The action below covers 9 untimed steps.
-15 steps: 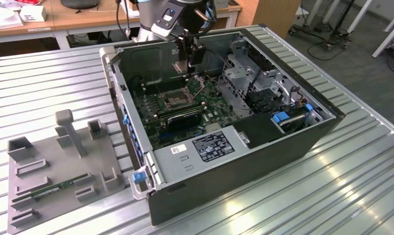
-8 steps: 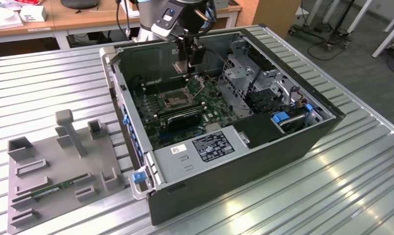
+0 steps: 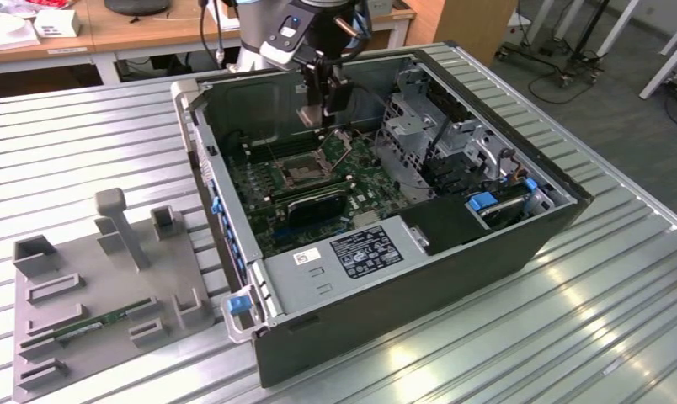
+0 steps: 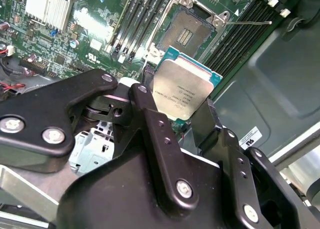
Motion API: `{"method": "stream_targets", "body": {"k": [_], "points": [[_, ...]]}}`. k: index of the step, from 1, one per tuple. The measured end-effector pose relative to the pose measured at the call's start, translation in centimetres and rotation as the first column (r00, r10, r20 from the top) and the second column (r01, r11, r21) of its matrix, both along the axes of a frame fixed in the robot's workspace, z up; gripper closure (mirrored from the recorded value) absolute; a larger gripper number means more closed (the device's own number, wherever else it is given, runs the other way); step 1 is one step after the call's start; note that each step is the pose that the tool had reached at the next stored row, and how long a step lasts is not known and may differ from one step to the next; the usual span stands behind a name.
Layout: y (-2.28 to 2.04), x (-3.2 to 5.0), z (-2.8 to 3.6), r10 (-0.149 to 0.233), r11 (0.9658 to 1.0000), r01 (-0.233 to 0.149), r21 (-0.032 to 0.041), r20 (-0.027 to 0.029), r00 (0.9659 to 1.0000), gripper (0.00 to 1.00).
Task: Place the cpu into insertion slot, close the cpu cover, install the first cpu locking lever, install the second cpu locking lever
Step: 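Place the cpu into insertion slot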
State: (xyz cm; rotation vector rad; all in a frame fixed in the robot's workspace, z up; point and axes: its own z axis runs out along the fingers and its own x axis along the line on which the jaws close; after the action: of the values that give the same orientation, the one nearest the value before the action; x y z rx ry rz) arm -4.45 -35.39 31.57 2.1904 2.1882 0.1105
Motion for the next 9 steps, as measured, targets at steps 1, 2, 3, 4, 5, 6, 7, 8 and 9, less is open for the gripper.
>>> {"method": "stream_targets", "body": {"k": [1, 2, 3, 4, 5, 6, 7, 8, 9], "points": [[0.0, 0.0, -0.15, 0.0, 1.0, 0.0, -0.0003, -0.0002, 1.0, 0.46], [0.0, -0.01, -0.32, 0.0, 1.0, 0.0, -0.0006, -0.0004, 1.0, 0.46], [0.0, -0.02, -0.51, 0.0, 1.0, 0.0, -0.0005, -0.0003, 1.0, 0.46], [0.0, -0.03, -0.69, 0.0, 1.0, 0.0, -0.0005, -0.0003, 1.0, 0.46], [0.0, -0.04, -0.87, 0.0, 1.0, 0.0, -0.0004, -0.0002, 1.0, 0.46], [0.0, -0.06, -1.05, 0.0, 1.0, 0.0, -0.0004, -0.0003, 1.0, 0.46], [0.0, -0.08, -1.23, 0.0, 1.0, 0.0, -0.0005, -0.0002, 1.0, 0.46], [0.0, -0.1, -1.41, 0.0, 1.0, 0.0, -0.0005, -0.0002, 1.0, 0.46], [0.0, -0.13, -1.61, 0.0, 1.0, 0.0, -0.0004, -0.0002, 1.0, 0.46]]}}
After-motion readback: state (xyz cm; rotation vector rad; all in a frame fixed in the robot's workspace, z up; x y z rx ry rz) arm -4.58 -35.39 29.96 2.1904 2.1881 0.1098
